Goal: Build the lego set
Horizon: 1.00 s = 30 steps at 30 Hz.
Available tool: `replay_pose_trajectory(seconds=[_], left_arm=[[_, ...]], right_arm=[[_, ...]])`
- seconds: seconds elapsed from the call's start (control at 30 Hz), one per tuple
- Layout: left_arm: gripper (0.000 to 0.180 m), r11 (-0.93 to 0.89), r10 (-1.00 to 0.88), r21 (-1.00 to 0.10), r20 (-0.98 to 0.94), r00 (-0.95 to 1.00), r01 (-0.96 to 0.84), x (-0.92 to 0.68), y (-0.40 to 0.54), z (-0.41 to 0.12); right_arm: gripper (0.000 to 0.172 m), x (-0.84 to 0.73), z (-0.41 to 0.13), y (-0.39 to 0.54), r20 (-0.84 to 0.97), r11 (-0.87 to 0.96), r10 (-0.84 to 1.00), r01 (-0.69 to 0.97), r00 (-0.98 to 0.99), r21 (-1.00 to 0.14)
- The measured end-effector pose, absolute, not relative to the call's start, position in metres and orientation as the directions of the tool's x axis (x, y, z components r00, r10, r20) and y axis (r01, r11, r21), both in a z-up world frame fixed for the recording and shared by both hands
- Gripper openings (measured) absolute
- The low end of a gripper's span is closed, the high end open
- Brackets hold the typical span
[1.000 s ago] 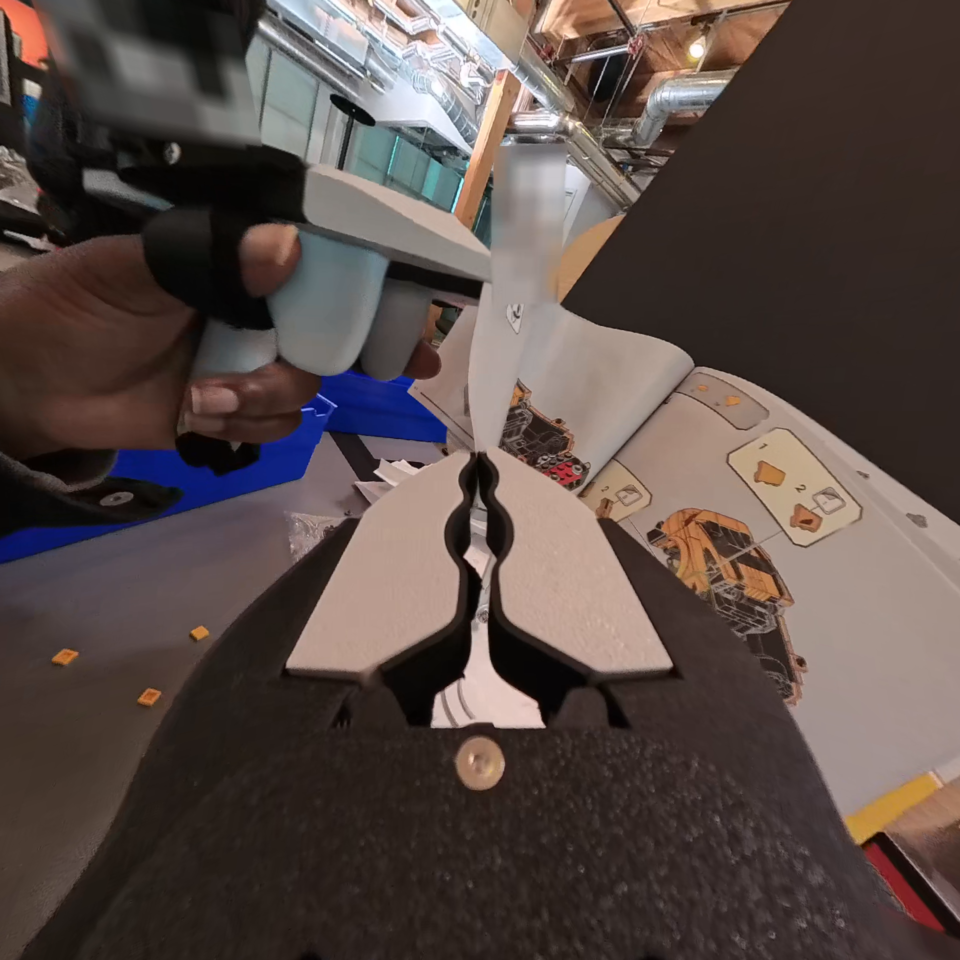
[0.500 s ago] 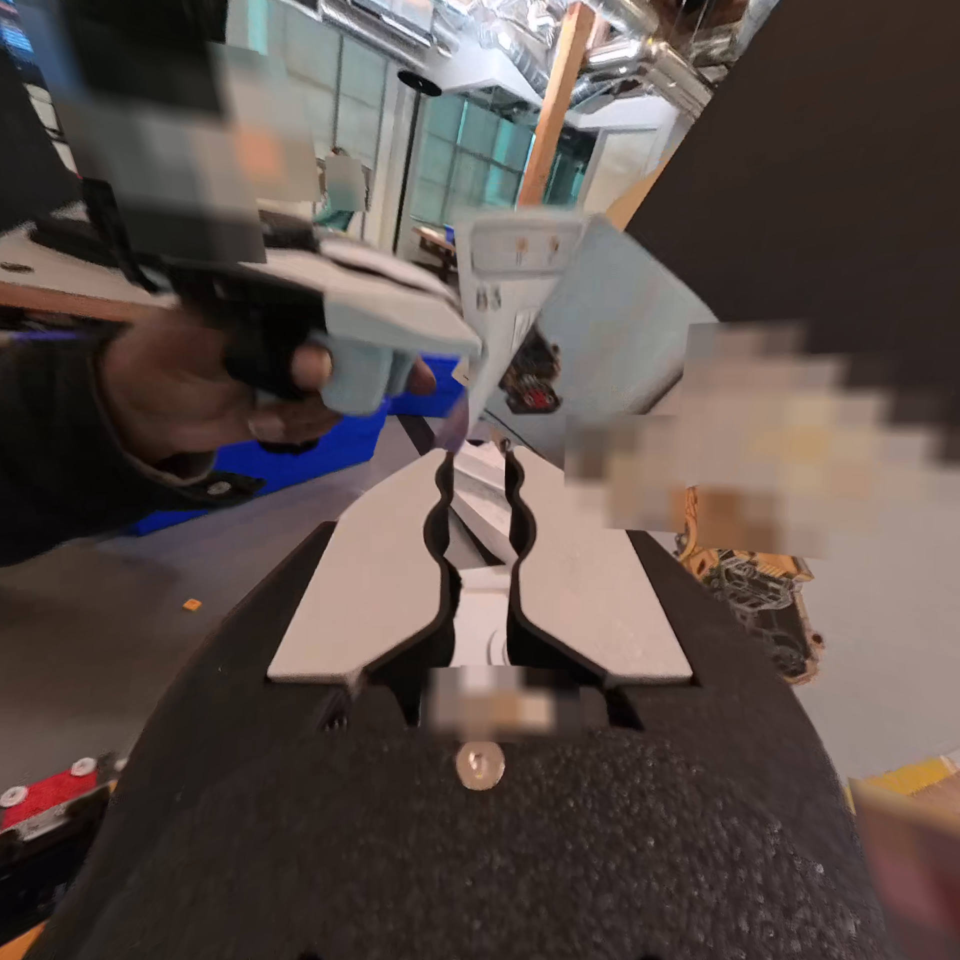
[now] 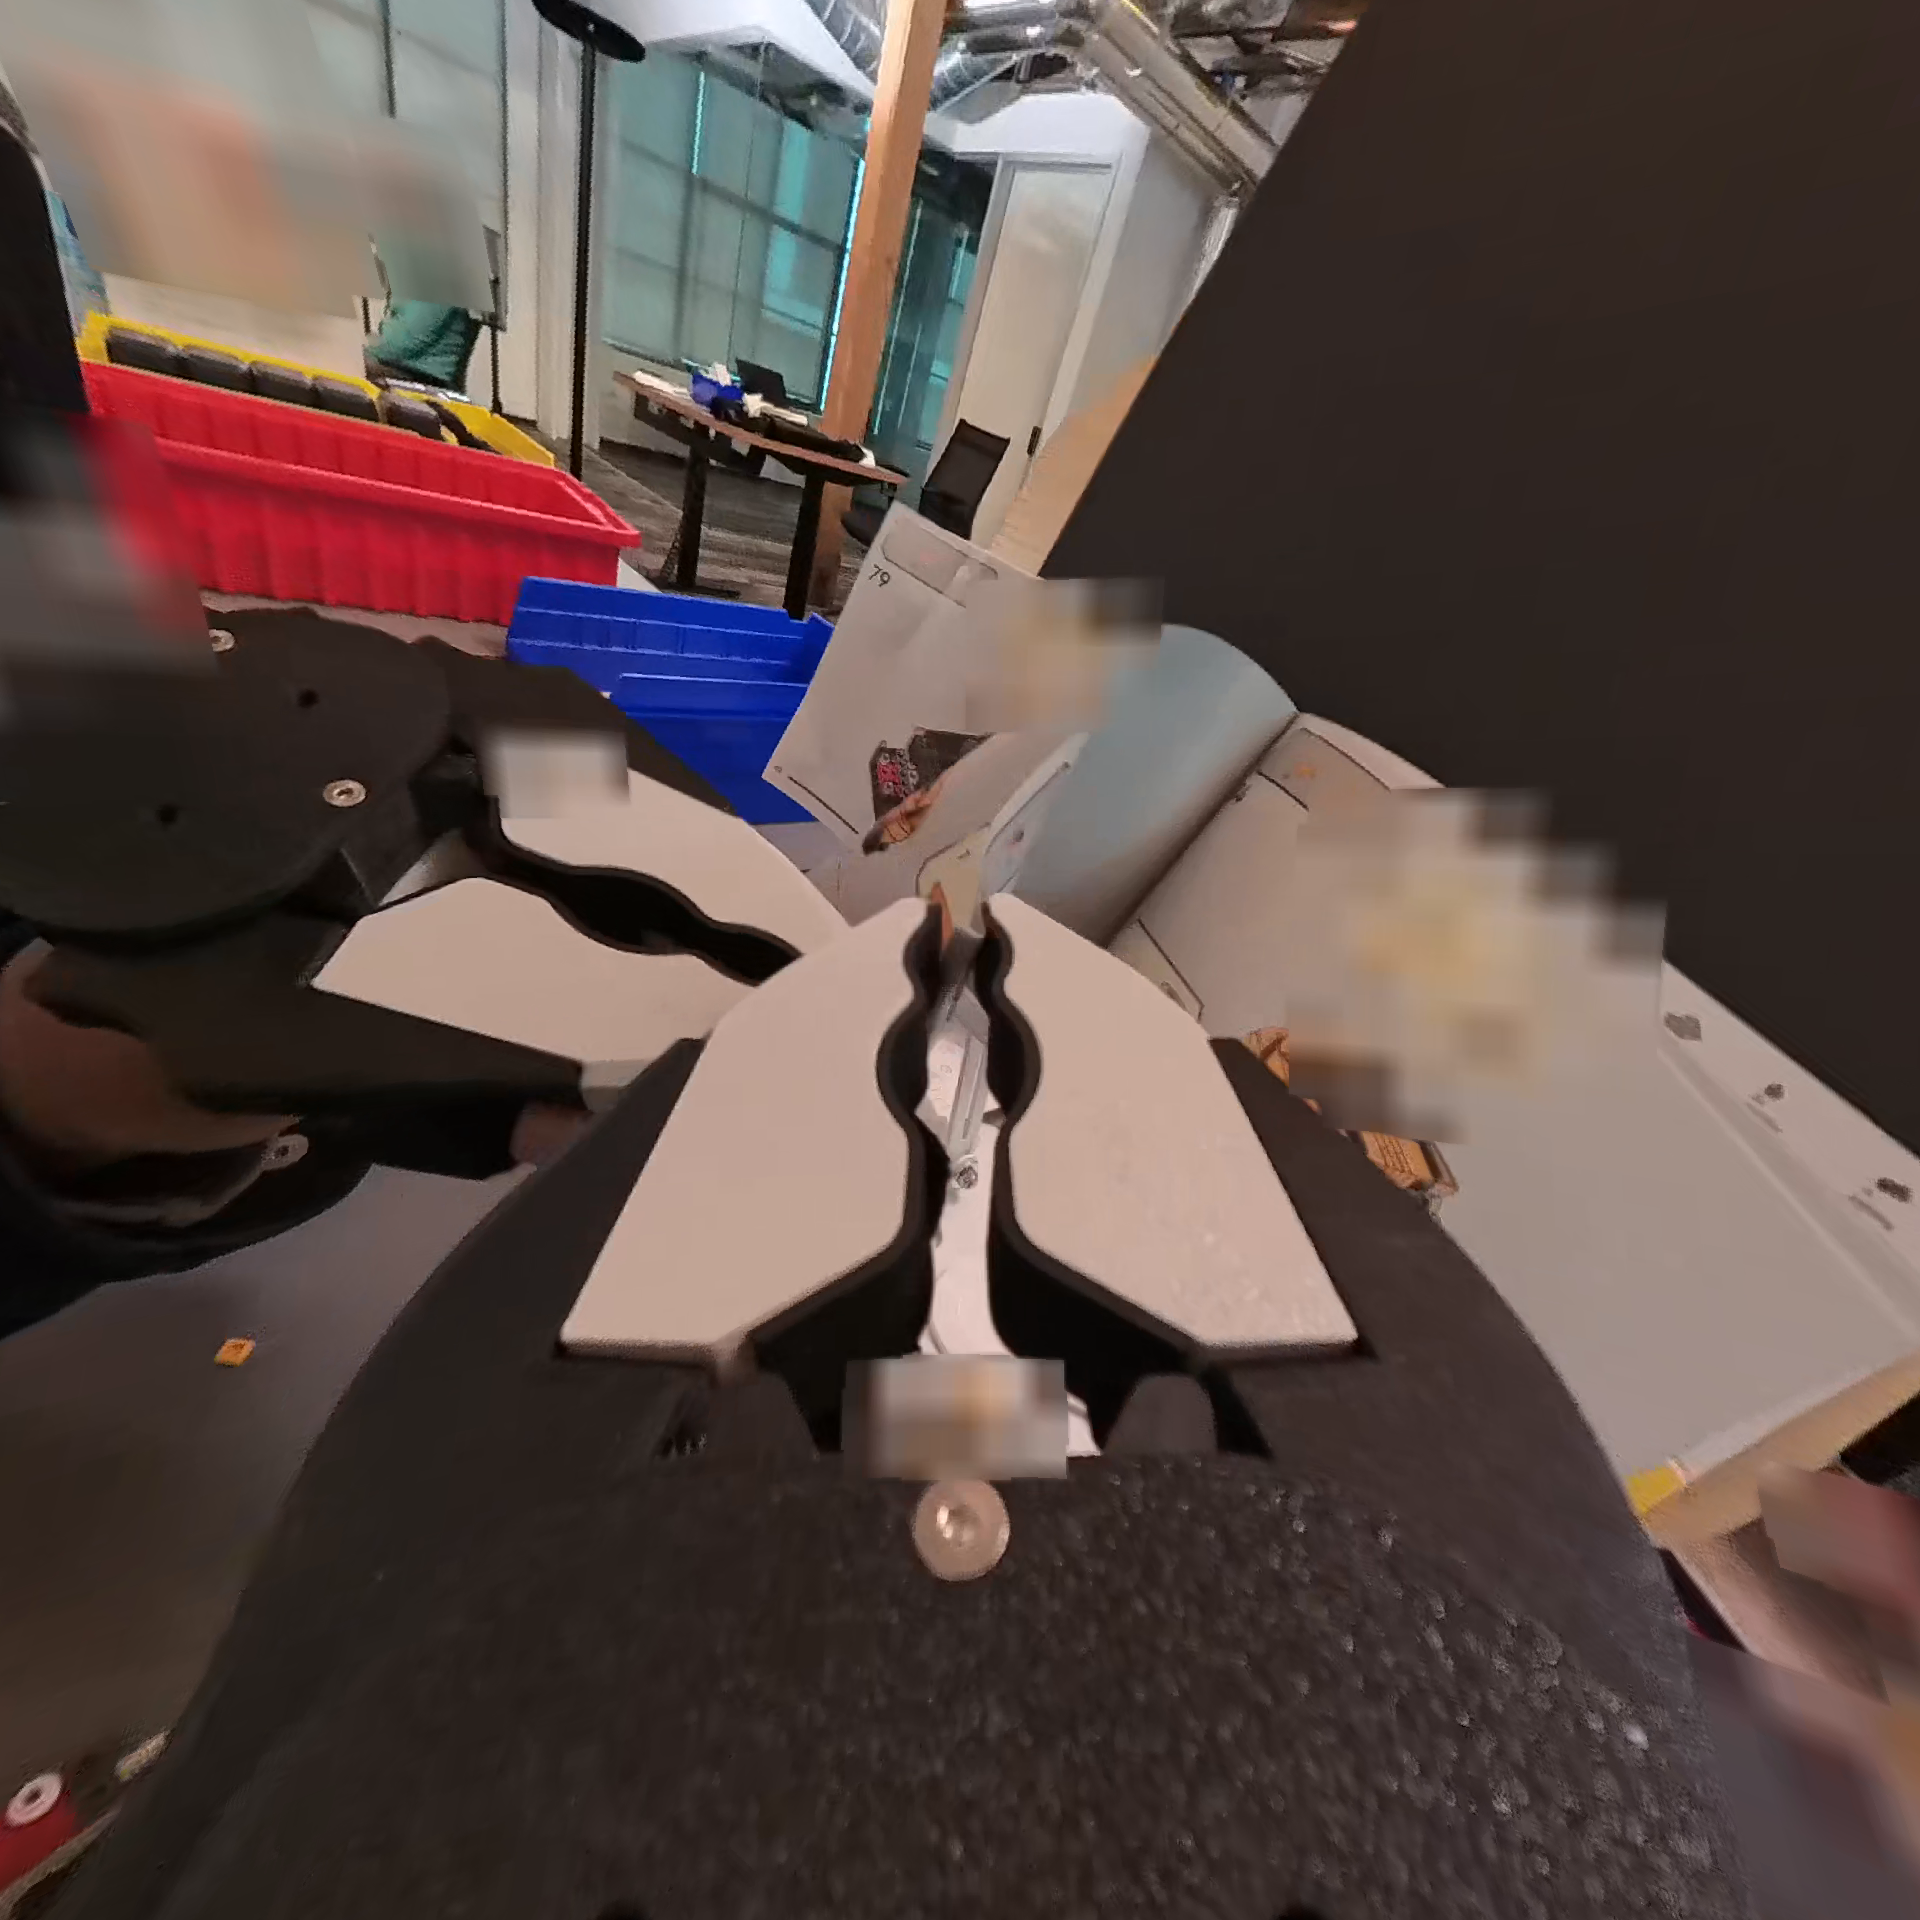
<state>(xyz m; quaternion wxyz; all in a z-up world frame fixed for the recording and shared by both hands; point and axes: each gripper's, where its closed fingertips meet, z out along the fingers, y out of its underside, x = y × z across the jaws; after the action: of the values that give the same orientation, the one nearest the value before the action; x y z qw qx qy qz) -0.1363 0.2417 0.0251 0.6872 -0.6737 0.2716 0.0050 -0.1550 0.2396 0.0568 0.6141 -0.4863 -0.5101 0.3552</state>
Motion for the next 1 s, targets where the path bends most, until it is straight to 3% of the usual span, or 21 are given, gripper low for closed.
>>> replay_pose_trajectory(seconds=[0.27, 0.47, 0.6, 0.77, 0.87, 1.0], left_arm=[[0.018, 0.138, -0.450, -0.967, -0.253, 0.856, -0.214, -0.139, 0.231, 0.044], [0.025, 0.041, -0.559, -0.999, -0.024, 0.829, -0.001, -0.129, 0.226, 0.051], [0.022, 0.007, -0.582, -0.994, 0.081, 0.809, 0.105, -0.132, 0.226, 0.054], [0.013, -0.055, -0.600, -0.982, 0.178, 0.780, 0.181, -0.139, 0.227, 0.052], [0.002, -0.059, -0.598, -0.982, 0.179, 0.781, 0.180, -0.138, 0.228, 0.050], [0.000, -0.041, -0.554, -0.988, 0.147, 0.819, 0.150, -0.146, 0.232, 0.048]], right_arm=[[0.000, -0.144, 0.053, 0.254, 0.235, 0.237, 0.940, 0.022, 0.247, -0.971], [0.000, -0.146, 0.052, 0.245, 0.444, 0.450, 0.848, 0.050, 0.288, -0.892], [0.002, -0.152, 0.048, 0.229, 0.635, 0.639, 0.722, 0.085, 0.276, -0.764], [0.004, -0.154, 0.042, 0.221, 0.718, 0.721, 0.645, 0.100, 0.263, -0.685], [0.006, -0.154, 0.040, 0.222, 0.725, 0.726, 0.636, 0.112, 0.265, -0.678], [0.011, -0.153, 0.042, 0.223, 0.655, 0.663, 0.714, 0.061, 0.250, -0.746]])
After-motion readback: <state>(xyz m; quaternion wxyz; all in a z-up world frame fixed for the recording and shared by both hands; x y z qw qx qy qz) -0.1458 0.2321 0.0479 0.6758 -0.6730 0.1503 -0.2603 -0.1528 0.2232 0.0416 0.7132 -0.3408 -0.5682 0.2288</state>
